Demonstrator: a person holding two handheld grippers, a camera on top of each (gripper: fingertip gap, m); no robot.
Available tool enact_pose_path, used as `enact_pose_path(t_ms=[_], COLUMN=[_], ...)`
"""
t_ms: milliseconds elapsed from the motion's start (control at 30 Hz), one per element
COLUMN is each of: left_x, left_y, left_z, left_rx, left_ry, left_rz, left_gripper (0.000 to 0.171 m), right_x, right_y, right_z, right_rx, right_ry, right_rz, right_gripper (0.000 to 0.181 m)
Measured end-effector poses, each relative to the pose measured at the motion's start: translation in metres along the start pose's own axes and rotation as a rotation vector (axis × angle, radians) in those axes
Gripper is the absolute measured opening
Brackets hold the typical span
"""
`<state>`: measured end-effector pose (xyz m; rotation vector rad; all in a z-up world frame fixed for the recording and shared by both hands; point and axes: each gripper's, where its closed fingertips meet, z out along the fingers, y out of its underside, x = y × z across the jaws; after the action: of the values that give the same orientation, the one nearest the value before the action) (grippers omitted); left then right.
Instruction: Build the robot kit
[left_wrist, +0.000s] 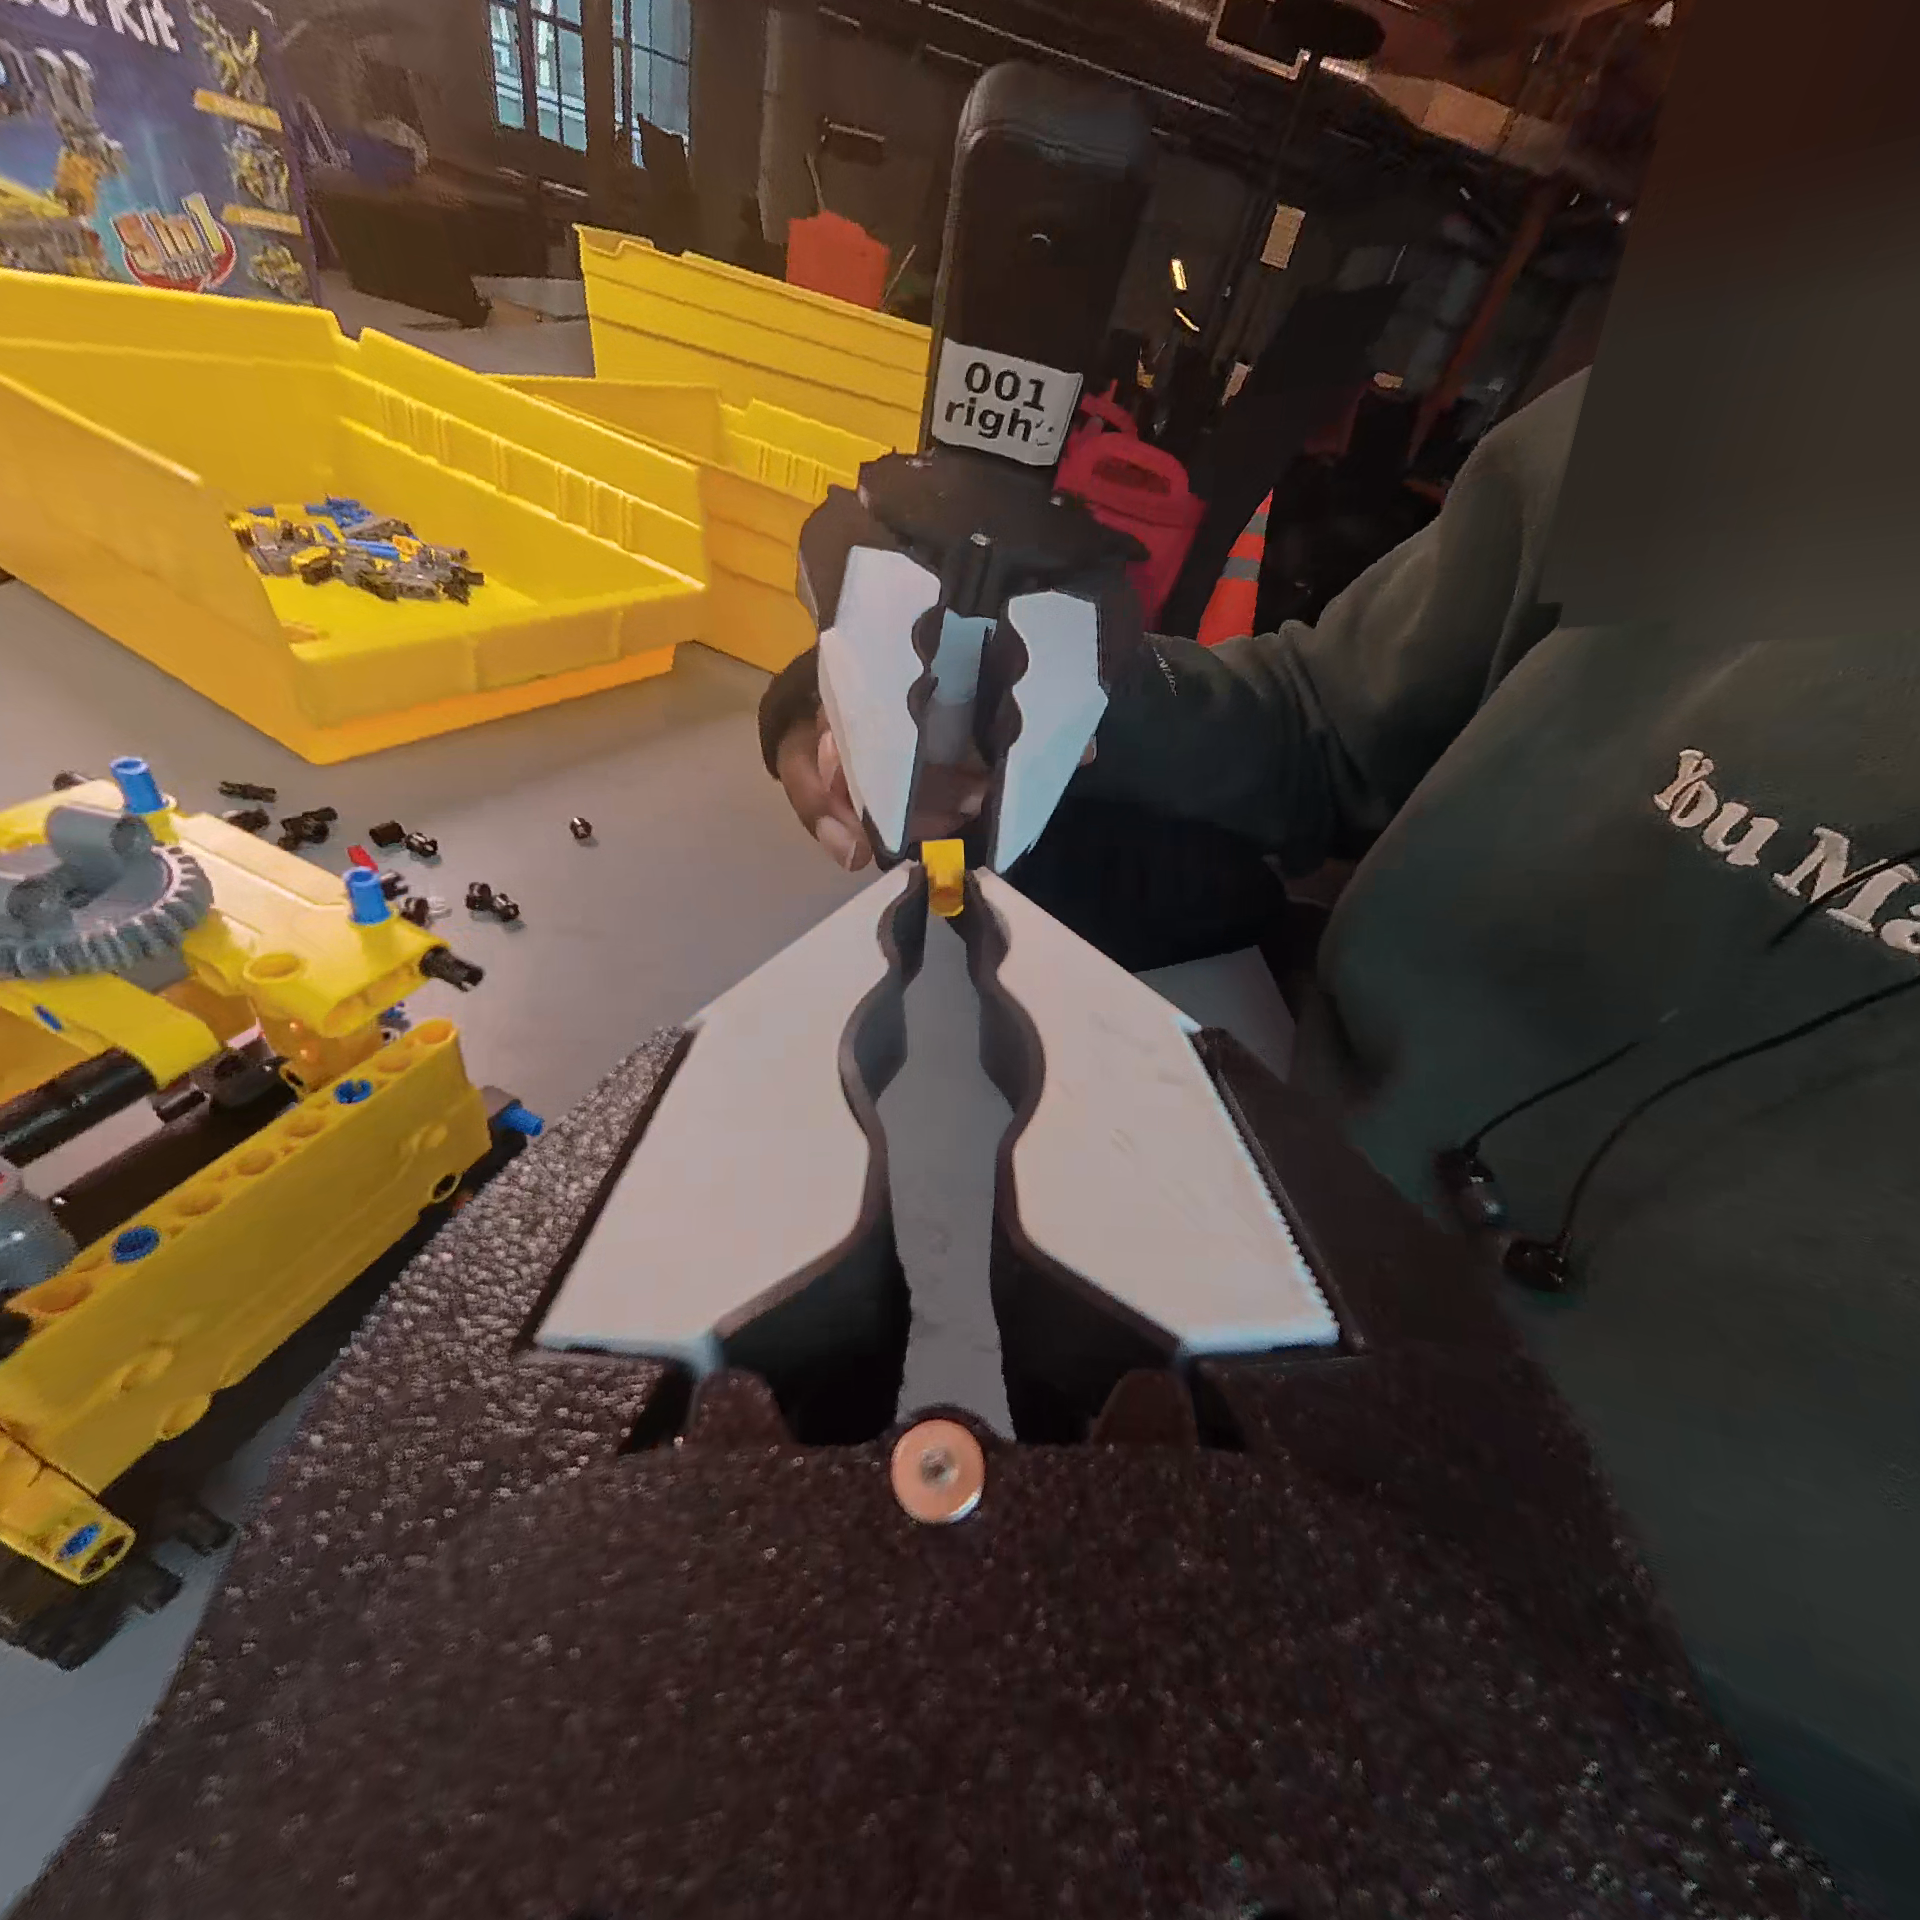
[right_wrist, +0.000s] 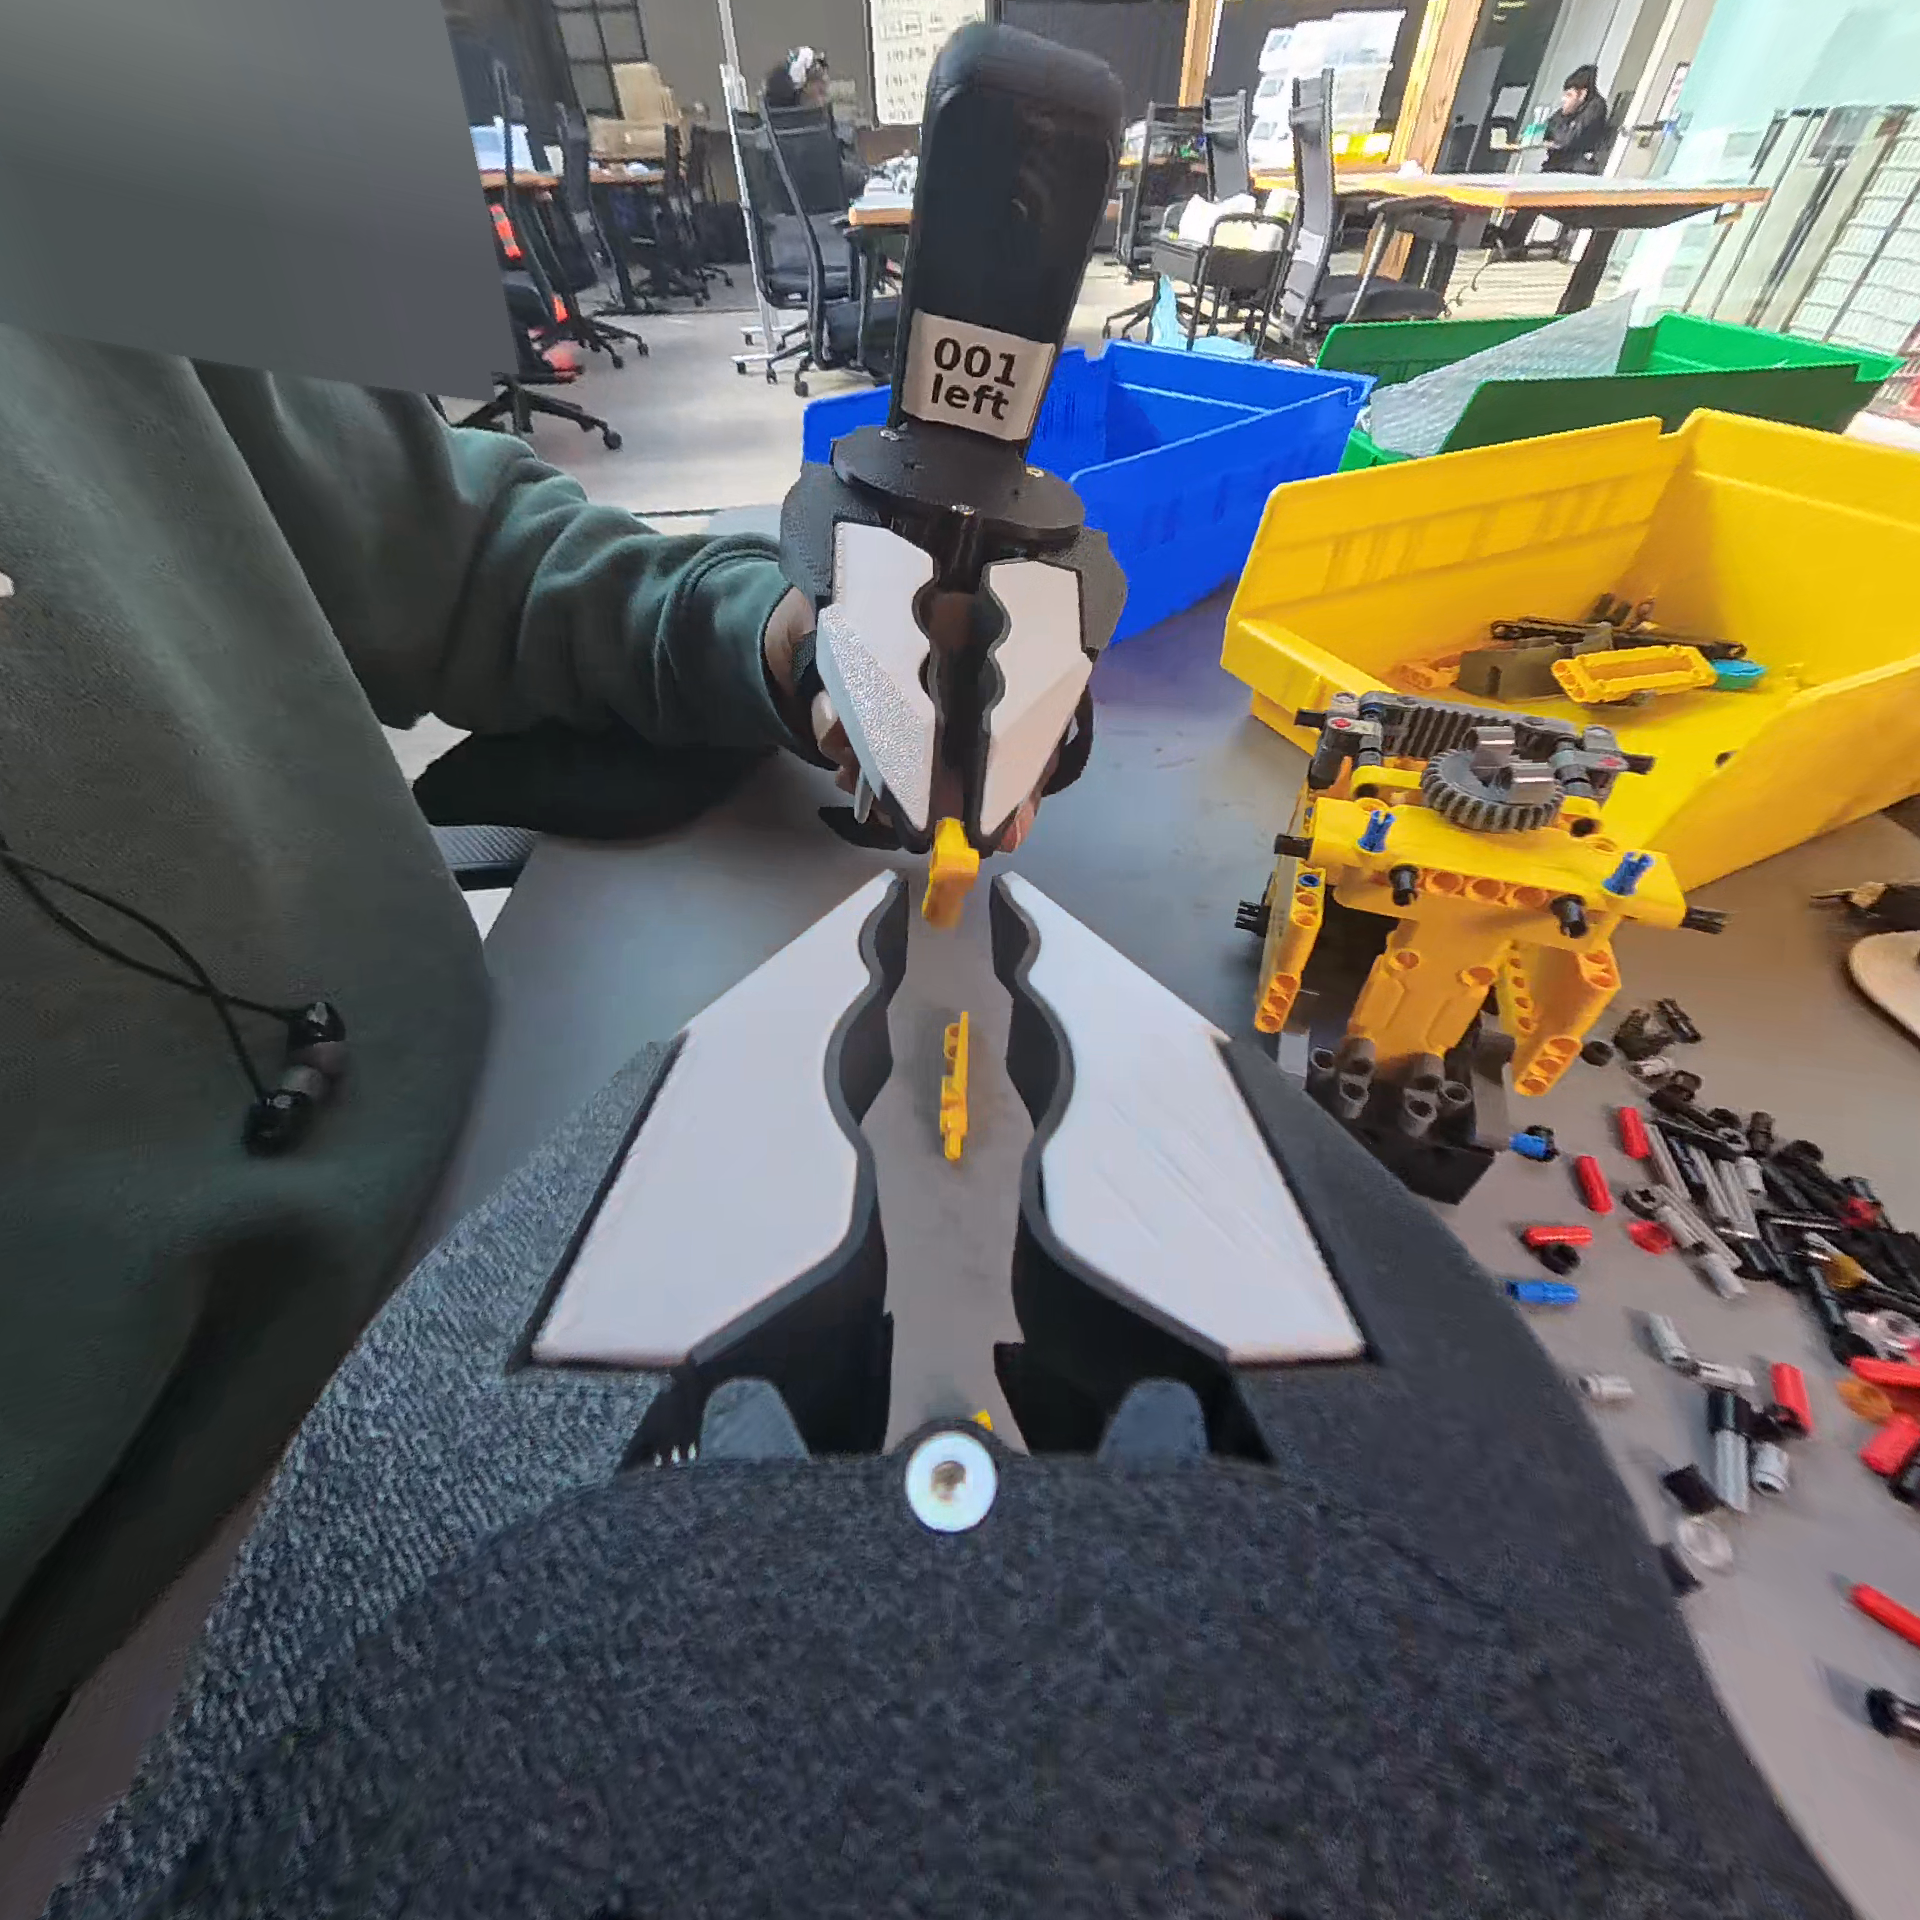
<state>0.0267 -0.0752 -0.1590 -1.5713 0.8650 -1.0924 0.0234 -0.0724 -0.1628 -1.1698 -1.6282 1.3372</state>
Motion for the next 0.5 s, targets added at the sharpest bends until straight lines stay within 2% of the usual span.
enact_pose_path(t_ms=[233, 367, 433, 500], left_x=[0.007, 0.009, 0.006, -0.004], left_y=[0.000, 0.000, 0.007, 0.027], left_z=[0.003, 0.002, -0.002, -0.008], left_rx=[-0.015, -0.033, -0.077, -0.202], left_ry=[-0.012, -0.002, -0.001, -0.044], left_rz=[0.087, 0.069, 0.055, 0.070], left_gripper=[0.006, 0.006, 0.013, 0.019], right_x=[-0.006, -0.008, -0.003, 0.008], right_y=[-0.005, -0.006, -0.005, 0.000], right_z=[0.002, 0.000, -0.004, -0.010], right_rx=[0.042, 0.067, 0.076, 0.059], right_ry=[-0.038, -0.061, -0.057, -0.024], right_rz=[0.007, 0.010, 0.025, 0.024], right_gripper=[0.007, 0.007, 0.007, 0.007])
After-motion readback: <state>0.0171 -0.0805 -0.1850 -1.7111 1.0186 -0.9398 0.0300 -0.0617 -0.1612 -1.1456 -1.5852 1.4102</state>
